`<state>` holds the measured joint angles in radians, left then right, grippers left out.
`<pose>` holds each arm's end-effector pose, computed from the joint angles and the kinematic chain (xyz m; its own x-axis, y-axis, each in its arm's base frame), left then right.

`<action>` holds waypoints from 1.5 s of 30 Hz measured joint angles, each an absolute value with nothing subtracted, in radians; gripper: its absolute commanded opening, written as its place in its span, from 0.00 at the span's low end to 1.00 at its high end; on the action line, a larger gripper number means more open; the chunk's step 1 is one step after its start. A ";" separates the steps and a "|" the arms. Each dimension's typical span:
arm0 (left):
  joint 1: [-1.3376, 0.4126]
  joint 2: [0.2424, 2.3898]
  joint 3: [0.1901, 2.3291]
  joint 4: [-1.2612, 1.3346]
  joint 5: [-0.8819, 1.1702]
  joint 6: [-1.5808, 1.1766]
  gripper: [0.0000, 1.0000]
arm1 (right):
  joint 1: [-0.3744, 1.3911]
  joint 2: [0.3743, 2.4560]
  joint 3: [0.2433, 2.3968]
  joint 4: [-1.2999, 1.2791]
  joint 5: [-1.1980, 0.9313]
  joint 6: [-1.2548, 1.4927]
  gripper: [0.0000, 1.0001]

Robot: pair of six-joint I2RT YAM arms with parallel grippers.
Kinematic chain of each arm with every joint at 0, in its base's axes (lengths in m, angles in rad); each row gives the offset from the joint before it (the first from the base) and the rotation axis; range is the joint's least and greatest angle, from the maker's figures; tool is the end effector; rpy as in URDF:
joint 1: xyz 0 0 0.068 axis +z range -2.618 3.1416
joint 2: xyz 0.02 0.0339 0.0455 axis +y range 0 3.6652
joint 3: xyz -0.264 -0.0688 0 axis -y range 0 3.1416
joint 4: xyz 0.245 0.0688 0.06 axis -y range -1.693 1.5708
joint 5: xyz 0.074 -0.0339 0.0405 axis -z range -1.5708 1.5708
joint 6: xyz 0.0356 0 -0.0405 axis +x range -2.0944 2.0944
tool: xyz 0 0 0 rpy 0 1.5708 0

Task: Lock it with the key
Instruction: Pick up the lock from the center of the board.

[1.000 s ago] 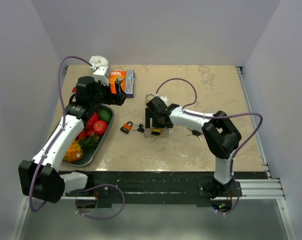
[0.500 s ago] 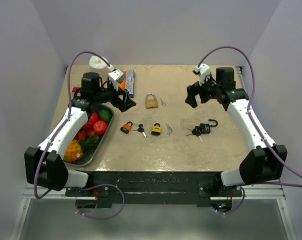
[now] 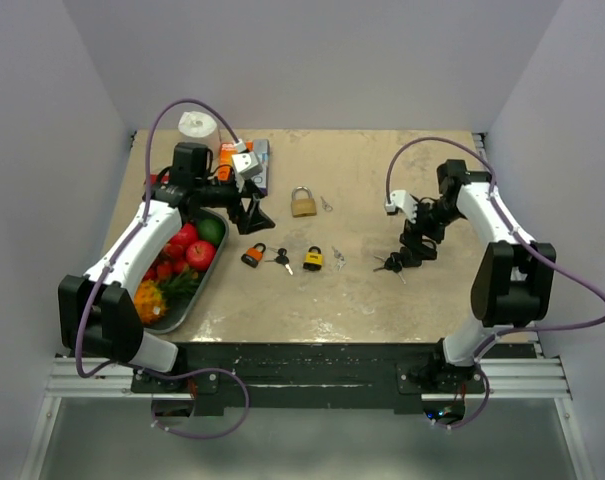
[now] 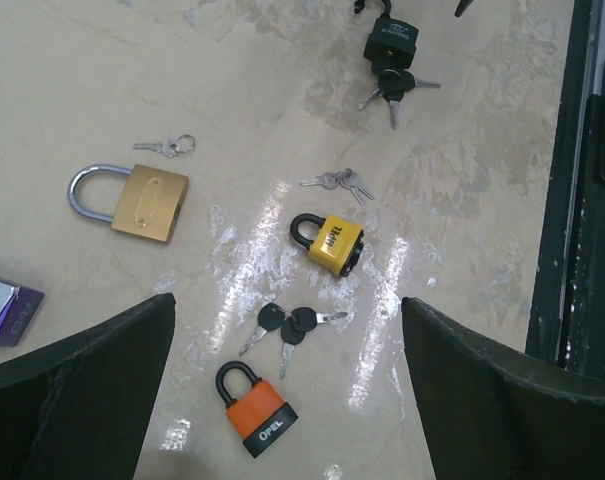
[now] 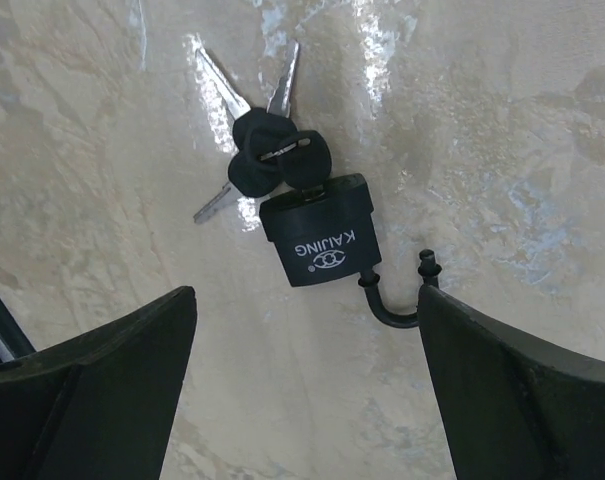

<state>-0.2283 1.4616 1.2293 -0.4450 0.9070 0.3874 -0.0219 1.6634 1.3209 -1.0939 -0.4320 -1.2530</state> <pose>0.3036 -0.0993 0.3178 -0.2867 0.3056 -0.9080 0.9133 0.3734 -0.1626 0.3098 0.0081 0.2452 -0.2752 -0.8568 -0.4360 -0.9524 0.3047 0.0024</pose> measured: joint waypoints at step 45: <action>-0.229 1.462 1.196 -0.343 0.961 0.324 0.90 | -0.015 1.860 1.309 -0.893 -0.466 -1.111 0.00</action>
<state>-0.2287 1.4616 1.1961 -0.3431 0.9611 0.3237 -0.0154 1.8595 1.3087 -0.8932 -0.4656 -1.1110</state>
